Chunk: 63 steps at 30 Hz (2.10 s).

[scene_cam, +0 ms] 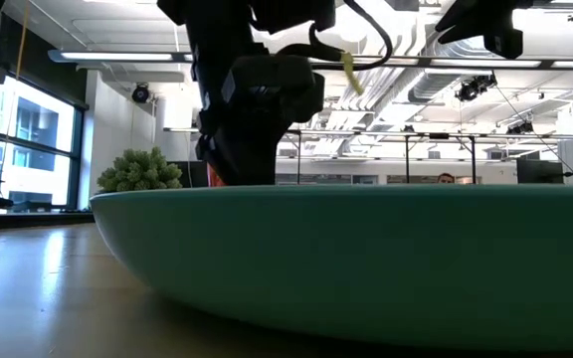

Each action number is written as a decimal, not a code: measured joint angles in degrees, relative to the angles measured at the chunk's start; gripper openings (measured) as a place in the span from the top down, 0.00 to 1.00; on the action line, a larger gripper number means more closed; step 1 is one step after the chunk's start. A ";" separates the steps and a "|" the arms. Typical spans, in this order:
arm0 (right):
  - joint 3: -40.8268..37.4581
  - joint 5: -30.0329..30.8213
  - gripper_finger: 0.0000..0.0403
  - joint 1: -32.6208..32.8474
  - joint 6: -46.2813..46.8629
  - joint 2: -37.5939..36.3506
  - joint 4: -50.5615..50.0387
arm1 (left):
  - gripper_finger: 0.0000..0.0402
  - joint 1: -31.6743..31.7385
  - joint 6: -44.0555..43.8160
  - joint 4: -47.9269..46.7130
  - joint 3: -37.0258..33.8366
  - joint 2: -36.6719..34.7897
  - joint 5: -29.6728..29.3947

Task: Pick and place plate/cup/fork/spoon on tray
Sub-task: Put the light blue plate on the black tray

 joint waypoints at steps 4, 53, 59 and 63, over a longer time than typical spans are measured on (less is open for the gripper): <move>0.00 0.00 0.82 -0.02 -0.02 0.47 -0.02 | 0.74 0.04 -0.01 0.00 0.00 0.00 -0.59; 0.00 -0.04 0.82 0.00 -0.94 0.82 -0.04 | 1.00 3.23 -0.88 0.68 3.61 1.05 8.14; 0.00 -0.04 0.82 -0.02 -0.94 0.82 -0.04 | 1.00 5.12 0.08 0.20 6.23 1.05 8.25; 0.00 -0.04 0.82 0.00 -1.05 0.82 -0.04 | 1.00 6.74 1.07 -0.82 6.95 1.05 8.59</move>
